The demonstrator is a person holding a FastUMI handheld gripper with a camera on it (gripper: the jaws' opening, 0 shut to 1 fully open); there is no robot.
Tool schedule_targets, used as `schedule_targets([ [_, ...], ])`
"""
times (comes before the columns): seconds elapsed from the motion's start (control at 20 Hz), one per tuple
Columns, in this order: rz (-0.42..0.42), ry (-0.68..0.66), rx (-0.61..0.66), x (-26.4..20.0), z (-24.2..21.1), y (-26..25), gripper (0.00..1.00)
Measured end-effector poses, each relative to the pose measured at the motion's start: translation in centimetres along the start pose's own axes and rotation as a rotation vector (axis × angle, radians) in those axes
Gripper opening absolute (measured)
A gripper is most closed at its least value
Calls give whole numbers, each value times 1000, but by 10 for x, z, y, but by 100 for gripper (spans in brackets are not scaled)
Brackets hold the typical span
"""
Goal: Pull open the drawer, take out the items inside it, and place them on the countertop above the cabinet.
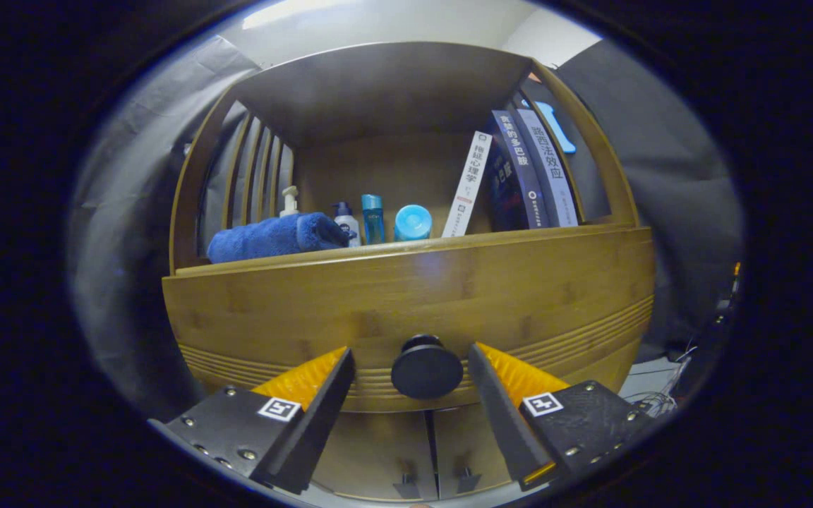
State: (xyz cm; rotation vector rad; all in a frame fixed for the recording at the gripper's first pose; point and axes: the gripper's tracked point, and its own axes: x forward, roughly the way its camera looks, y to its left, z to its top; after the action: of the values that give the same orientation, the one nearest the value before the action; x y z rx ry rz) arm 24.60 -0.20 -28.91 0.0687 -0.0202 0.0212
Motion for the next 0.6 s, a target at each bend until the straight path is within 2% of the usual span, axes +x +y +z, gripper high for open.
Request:
schedule_targets([
  [0.35, 4, 5, -27, 3, 1, 1, 98],
  [0.5, -57, 83, -82, -11, -3, -13, 98],
  [0.6, -57, 63, -59, -21, 8, -10, 99],
])
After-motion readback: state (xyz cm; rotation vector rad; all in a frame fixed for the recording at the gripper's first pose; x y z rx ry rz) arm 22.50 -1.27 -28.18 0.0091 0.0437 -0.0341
